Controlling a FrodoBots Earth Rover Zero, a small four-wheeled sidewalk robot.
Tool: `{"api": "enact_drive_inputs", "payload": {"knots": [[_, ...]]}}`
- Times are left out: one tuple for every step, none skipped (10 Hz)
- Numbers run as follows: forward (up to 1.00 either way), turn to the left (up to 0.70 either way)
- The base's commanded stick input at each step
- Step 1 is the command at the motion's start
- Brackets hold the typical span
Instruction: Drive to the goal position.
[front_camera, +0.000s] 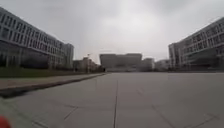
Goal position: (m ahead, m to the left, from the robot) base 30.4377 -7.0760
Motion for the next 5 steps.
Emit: {"api": "enact_drive_inputs", "payload": {"knots": [[0.70, -0.01], [0.70, -0.01], [0.70, -0.01], [0.70, -0.01], [0.70, -0.01]]}}
